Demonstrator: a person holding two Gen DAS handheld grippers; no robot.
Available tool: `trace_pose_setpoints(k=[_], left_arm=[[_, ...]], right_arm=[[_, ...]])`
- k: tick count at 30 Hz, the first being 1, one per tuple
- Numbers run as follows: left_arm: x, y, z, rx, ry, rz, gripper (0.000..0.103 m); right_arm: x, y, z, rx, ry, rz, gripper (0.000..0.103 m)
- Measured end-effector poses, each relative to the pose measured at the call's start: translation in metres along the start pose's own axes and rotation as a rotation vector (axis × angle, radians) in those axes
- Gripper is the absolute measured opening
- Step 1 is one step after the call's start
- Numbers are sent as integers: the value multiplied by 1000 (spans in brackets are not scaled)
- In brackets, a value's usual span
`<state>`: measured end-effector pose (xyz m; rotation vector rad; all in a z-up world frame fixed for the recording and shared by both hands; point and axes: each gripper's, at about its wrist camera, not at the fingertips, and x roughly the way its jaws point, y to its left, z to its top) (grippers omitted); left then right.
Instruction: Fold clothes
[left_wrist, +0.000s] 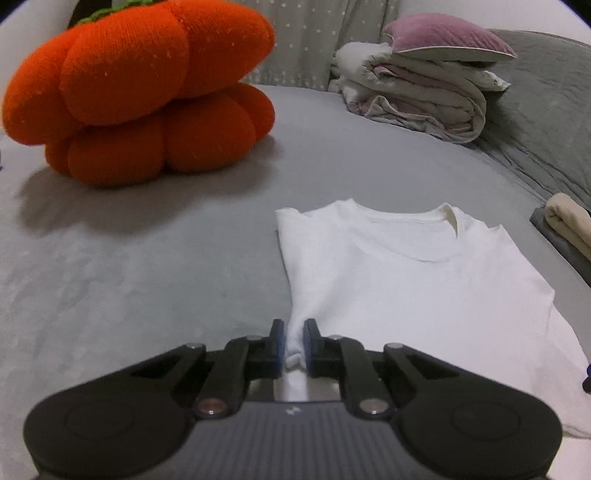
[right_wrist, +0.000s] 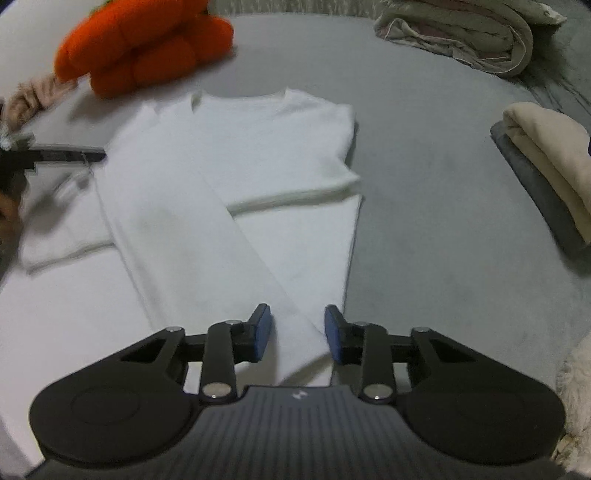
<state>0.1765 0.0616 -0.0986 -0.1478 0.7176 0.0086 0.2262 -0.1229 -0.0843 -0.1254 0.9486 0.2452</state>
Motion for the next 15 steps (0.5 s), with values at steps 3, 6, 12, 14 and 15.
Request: trace_pose_setpoints(k=[3, 6, 12, 14, 15], left_arm=[[-3, 9, 2, -50, 2, -5, 10], [-7, 16, 5, -93, -4, -18, 10], [-5, 15, 7, -102, -7, -7, 10], [-5, 18, 7, -108, -8, 35, 0], [-6, 23, 8, -117, -13, 56, 0]], right_arm=[[-2, 0, 2, 9, -27, -15, 4], [0, -3, 2, 7, -32, -28, 4], [-10, -7, 1, -38, -43, 87, 41], [-8, -11, -2, -40, -20, 74, 41], [-6, -13, -3, -36, -8, 70, 41]])
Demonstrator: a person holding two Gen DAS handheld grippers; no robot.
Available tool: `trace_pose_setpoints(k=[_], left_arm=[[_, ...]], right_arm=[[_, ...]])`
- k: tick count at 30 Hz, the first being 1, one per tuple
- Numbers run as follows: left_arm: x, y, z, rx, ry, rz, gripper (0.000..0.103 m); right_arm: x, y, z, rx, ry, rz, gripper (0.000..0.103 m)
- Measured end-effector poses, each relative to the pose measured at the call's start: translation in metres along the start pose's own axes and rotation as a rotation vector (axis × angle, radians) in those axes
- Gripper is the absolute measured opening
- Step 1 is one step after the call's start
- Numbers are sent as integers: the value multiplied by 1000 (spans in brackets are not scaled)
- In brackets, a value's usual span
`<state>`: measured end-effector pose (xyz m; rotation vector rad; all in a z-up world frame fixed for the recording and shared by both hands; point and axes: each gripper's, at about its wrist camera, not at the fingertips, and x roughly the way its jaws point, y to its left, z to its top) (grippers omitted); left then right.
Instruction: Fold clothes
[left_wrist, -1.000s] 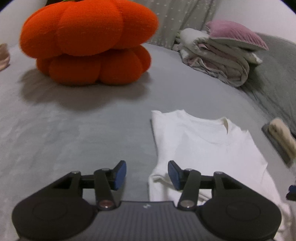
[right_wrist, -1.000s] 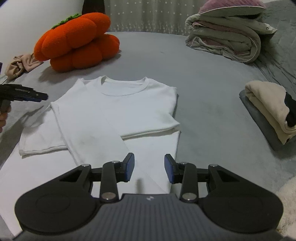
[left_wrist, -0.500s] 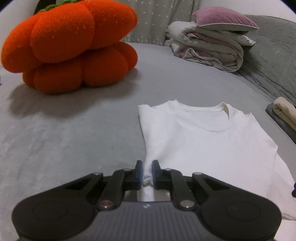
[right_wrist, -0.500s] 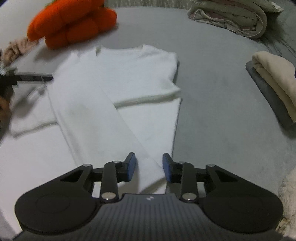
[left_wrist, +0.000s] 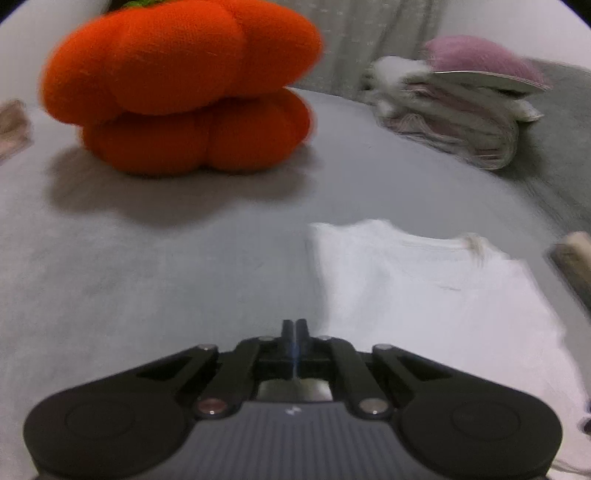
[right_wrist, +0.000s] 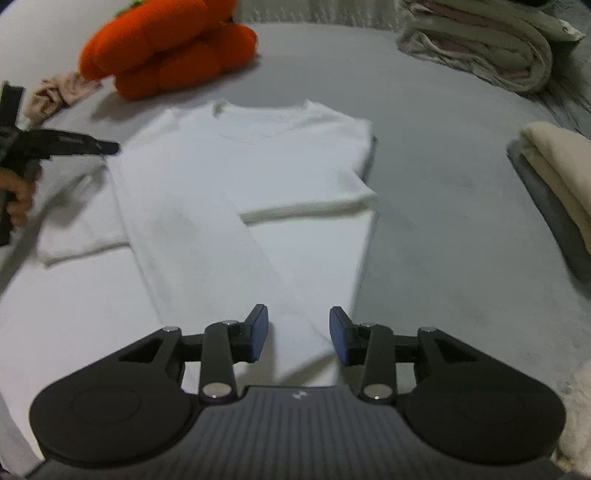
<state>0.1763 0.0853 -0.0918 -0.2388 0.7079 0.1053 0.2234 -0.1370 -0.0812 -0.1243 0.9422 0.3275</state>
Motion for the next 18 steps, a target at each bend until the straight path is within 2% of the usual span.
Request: trace_pose_setpoints(k=[2, 3, 4, 9, 10, 11, 12, 14, 16, 18], left_arm=[[-1, 9, 3, -22, -3, 15, 0], [-1, 14, 4, -36, 0, 12, 0], [-1, 19, 5, -49, 2, 7, 0], [-7, 22, 11, -89, -7, -74, 1], [-7, 22, 12, -95, -5, -84, 4], [-6, 21, 12, -101, -3, -95, 13], [-3, 21, 13, -108, 8, -109, 30], [1, 20, 17, -110, 9, -132, 44], [6, 16, 24, -86, -7, -151, 48], [14, 10, 33, -48, -23, -168, 61]], right_arm=[[3, -2, -3, 11, 10, 14, 35], [4, 0, -2, 5, 12, 1, 17], [5, 3, -1, -3, 15, -14, 11], [-2, 7, 5, 9, -23, -81, 8], [-2, 7, 5, 4, -21, -88, 8], [-2, 8, 4, -4, -18, -94, 8], [-1, 9, 4, -12, -15, -101, 8], [-6, 8, 5, -10, -37, -113, 12], [-13, 4, 9, 10, -86, -142, 36], [-16, -2, 14, 25, -129, -157, 42]])
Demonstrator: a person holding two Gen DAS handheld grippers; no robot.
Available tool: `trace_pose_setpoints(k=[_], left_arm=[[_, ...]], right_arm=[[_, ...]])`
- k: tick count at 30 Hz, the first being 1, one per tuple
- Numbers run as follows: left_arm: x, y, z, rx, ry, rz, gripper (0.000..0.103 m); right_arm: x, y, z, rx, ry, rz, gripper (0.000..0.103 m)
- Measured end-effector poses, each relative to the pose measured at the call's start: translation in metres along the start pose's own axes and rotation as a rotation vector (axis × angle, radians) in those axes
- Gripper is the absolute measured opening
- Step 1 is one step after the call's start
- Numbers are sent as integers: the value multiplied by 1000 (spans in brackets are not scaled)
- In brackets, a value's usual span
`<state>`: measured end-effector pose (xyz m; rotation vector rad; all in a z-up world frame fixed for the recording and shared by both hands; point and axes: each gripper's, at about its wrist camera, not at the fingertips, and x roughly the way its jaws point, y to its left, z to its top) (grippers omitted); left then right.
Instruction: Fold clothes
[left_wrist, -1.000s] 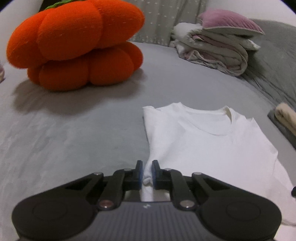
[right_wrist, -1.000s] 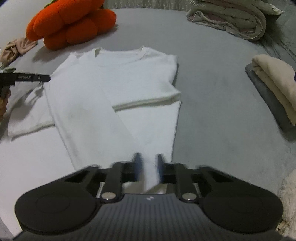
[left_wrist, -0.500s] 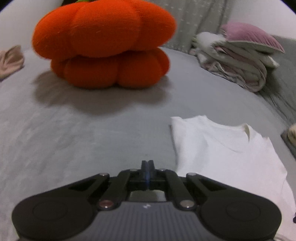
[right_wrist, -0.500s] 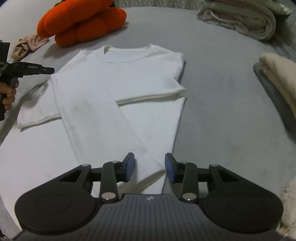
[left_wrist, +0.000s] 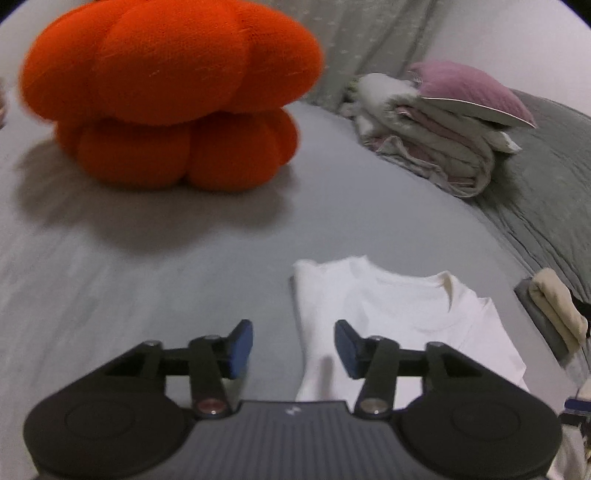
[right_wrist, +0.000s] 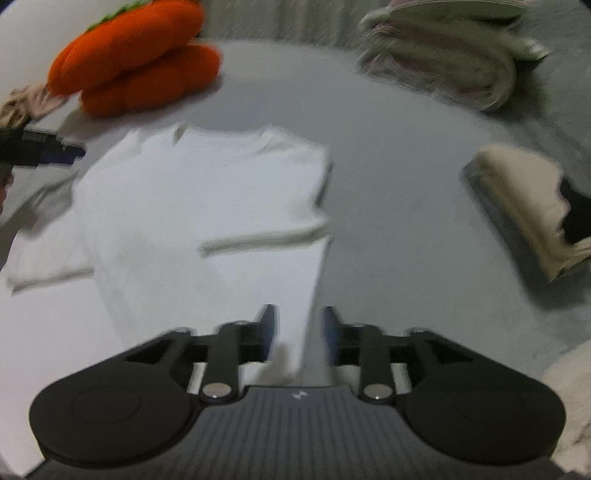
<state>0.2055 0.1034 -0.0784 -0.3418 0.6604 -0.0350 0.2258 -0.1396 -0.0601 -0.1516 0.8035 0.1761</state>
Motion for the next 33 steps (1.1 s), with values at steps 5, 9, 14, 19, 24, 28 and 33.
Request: trace_pose_setpoints(k=[5, 9, 14, 19, 24, 28, 33], left_arm=[[43, -12, 10, 78, 31, -4, 67], [68, -11, 14, 88, 40, -22, 38], [82, -3, 21, 16, 62, -74, 11], [78, -3, 20, 53, 25, -74, 9], [66, 4, 23, -10, -22, -52, 8], [65, 8, 21, -29, -39, -38, 8], [72, 8, 17, -3, -31, -11, 10]], right_arm=[[31, -24, 21, 64, -49, 34, 42], [65, -45, 43, 119, -80, 67, 42], [113, -63, 77, 172, -64, 157, 42], [147, -64, 97, 274, -72, 266, 42], [149, -43, 101, 179, -102, 184, 4], [147, -31, 99, 92, -106, 114, 4], [157, -27, 94, 77, -103, 81, 4]])
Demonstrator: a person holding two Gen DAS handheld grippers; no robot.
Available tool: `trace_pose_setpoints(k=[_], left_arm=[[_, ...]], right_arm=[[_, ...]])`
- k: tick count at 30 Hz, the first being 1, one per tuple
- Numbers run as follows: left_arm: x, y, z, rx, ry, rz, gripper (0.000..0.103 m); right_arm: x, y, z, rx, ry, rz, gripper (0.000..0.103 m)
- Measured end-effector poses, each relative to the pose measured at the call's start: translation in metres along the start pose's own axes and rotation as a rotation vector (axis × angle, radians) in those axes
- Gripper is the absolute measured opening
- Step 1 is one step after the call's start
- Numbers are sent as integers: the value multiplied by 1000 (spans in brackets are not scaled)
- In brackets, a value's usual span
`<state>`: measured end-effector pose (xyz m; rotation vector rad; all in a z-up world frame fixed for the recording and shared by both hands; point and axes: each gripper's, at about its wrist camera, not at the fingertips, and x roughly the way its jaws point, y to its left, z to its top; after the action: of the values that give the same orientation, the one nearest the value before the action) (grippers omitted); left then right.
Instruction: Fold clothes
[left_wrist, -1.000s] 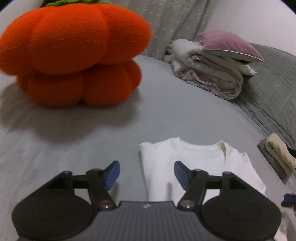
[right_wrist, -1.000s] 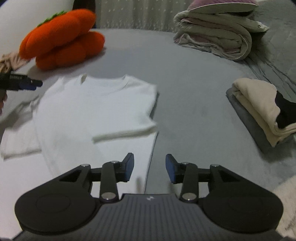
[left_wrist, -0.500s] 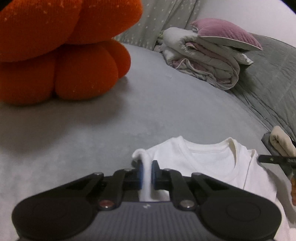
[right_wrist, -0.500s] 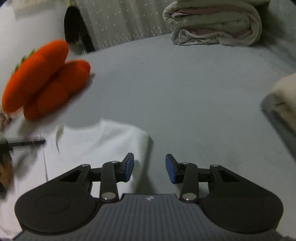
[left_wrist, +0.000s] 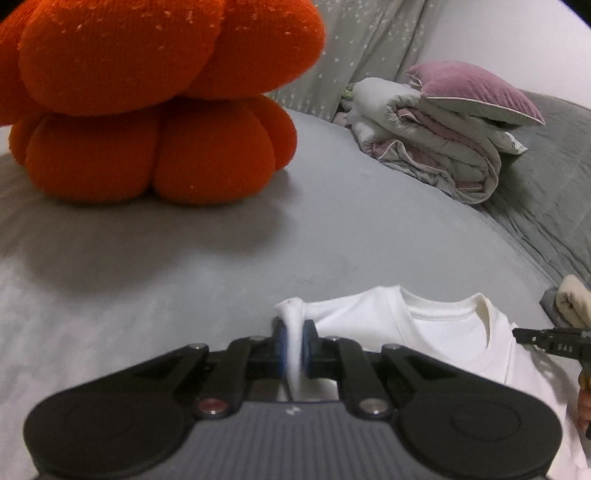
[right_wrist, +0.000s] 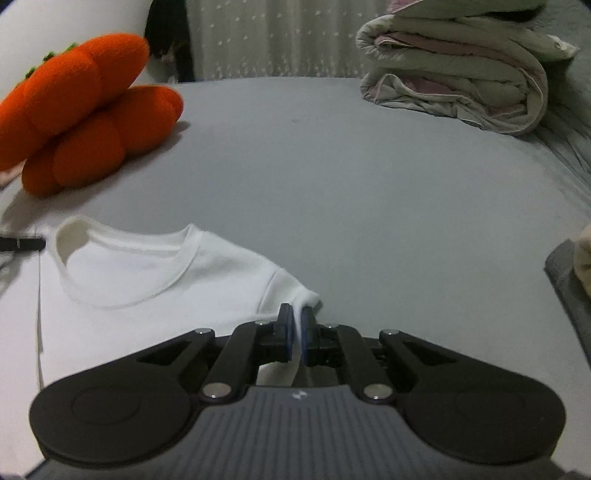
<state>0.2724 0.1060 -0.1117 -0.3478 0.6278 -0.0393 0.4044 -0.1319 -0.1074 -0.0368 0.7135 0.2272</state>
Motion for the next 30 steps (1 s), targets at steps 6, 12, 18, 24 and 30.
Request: trace_pose_setpoints(k=[6, 12, 18, 24, 30], left_arm=[[-15, 11, 12, -64, -22, 0, 23], [-28, 17, 15, -85, -29, -47, 22], [-6, -19, -8, 156, 6, 127, 20], [-28, -9, 3, 150, 11, 242, 0], [-83, -48, 6, 204, 7, 116, 5]], right_arm=[[-14, 17, -1, -97, -31, -142, 29], [-61, 13, -12, -28, -134, -22, 30], [-34, 27, -32, -74, -12, 3, 20], [-46, 32, -25, -97, -8, -42, 21], [-106, 49, -32, -124, -20, 0, 22]])
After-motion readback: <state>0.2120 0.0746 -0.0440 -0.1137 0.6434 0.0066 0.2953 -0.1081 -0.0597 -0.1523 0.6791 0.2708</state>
